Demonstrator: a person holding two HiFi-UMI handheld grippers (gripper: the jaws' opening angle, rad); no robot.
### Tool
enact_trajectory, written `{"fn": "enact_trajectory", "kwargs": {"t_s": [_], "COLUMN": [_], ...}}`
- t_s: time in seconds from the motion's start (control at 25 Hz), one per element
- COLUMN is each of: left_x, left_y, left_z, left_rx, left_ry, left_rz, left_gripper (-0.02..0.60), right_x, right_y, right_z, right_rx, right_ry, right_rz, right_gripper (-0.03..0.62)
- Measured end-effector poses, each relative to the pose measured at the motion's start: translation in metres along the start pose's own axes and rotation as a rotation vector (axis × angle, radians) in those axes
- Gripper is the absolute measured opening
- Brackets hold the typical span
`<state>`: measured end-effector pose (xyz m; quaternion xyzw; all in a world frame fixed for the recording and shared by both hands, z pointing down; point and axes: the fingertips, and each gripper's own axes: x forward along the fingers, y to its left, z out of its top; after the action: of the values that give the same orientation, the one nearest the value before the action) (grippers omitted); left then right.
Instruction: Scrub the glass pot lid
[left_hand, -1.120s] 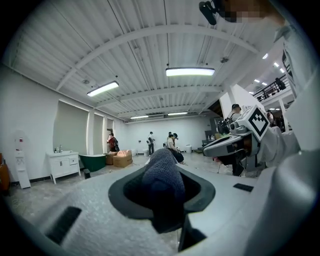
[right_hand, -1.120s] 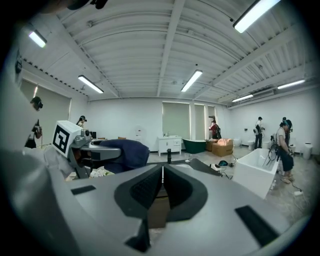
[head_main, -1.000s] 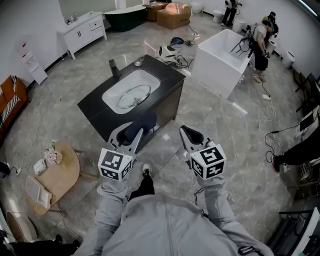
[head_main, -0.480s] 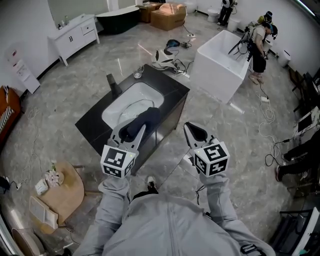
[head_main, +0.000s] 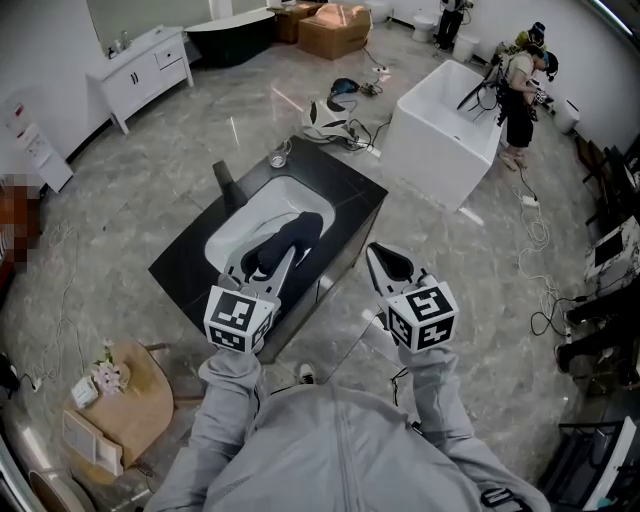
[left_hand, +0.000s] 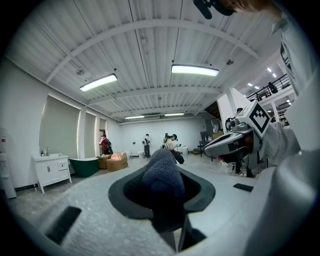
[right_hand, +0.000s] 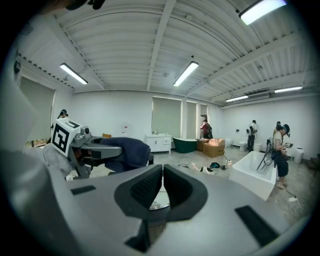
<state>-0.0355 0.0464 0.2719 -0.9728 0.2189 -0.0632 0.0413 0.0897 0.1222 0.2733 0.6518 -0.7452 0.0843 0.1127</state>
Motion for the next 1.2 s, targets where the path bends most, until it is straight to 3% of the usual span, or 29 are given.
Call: {"fn": "enact_trajectory", "kwargs": {"t_s": [0.64,1.2], "left_x": [0.046,0.094], "left_y": [0.036,0.085], "left_z": [-0.017,-0.042], "left_rx": [-0.037,-0.047], "left_ry": [0.018,0.091], "left_rz": [-0.047,0.049], "left_gripper": [0.114,0.114], "right_x": [0.055,0.127], "right_y": [-0.015,-0.057], "right_z": [0.002,-0.004], "right_rx": [-0.003,0.014], "right_ry": [0.043,0.066], "right_rz": [-0.011,0.077], "right_gripper": [0.031,0.031]}}
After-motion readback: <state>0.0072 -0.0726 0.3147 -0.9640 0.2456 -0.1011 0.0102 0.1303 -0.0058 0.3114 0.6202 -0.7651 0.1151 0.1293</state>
